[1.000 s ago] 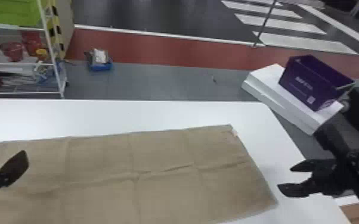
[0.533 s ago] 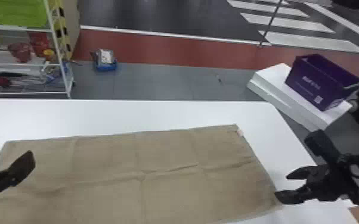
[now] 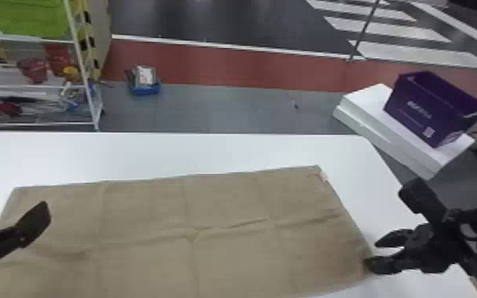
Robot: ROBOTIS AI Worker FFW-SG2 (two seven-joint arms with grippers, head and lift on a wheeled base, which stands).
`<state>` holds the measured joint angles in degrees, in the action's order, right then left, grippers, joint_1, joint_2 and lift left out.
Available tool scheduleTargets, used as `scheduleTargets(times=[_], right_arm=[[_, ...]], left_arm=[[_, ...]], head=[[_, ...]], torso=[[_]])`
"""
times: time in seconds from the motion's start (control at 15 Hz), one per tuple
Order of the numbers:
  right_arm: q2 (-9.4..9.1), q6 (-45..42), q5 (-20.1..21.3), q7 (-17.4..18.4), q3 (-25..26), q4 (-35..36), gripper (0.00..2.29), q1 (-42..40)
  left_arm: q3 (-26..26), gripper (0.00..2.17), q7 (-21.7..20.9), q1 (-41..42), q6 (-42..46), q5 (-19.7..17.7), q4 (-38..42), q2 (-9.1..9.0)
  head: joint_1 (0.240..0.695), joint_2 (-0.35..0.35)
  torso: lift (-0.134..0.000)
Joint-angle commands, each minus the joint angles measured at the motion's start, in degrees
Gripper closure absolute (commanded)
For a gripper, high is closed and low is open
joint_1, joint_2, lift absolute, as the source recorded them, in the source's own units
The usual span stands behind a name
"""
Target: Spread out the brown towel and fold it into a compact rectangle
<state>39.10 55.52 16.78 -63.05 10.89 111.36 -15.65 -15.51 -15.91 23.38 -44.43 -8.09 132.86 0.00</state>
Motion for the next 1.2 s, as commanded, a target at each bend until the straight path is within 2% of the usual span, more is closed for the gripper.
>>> scheduleTargets(times=[0.0,0.07,0.27,0.4,0.73,0.87,1.07,1.13], right_arm=[[0.02,-0.2,0.3,-0.1,-0.8,0.0,0.58,0.0],[-0.07,-0.5,0.8,0.0,-1.2,0.0,0.69,0.0],[-0.16,-0.7,0.5,-0.1,-1.2,0.2,0.71,0.1],[0.02,-1.1,0.6,-1.2,-0.9,1.1,0.96,-0.6],[0.28,-5.5,1.0,-10.6,3.3,7.9,0.96,-7.2],[0.37,-9.5,2.9,-14.5,5.4,10.5,0.96,-10.7],[1.16,-12.5,5.6,-15.3,7.7,10.3,0.96,-12.6],[1.25,-14.8,6.2,-15.3,9.0,10.3,0.96,-13.7]], left_arm=[[-0.1,0.04,0.0,0.0,0.0,0.0,0.0,-0.15],[-0.1,0.04,0.0,0.0,0.0,0.0,0.1,-0.15],[-0.1,0.04,-0.1,0.0,0.0,0.0,0.3,-0.15],[-0.2,0.04,-0.1,0.0,0.0,0.1,0.4,-0.15],[-0.7,0.05,-0.4,0.3,-0.2,0.2,0.9,-0.15],[-1.2,0.05,-0.7,0.4,-0.2,0.1,0.9,-0.15],[-1.2,0.05,-1.0,0.4,-0.2,0.1,0.9,-0.15],[-1.3,0.05,-1.0,0.4,-0.2,0.1,0.9,-0.15]], head=[[0.695,-0.211],[0.695,-0.206],[0.695,-0.2],[0.695,-0.198],[0.695,-0.169],[0.695,-0.145],[0.695,-0.137],[0.695,-0.153]], torso=[[-0.124],[-0.124],[-0.124],[-0.124],[-0.124],[-0.124],[-0.124],[-0.124]])
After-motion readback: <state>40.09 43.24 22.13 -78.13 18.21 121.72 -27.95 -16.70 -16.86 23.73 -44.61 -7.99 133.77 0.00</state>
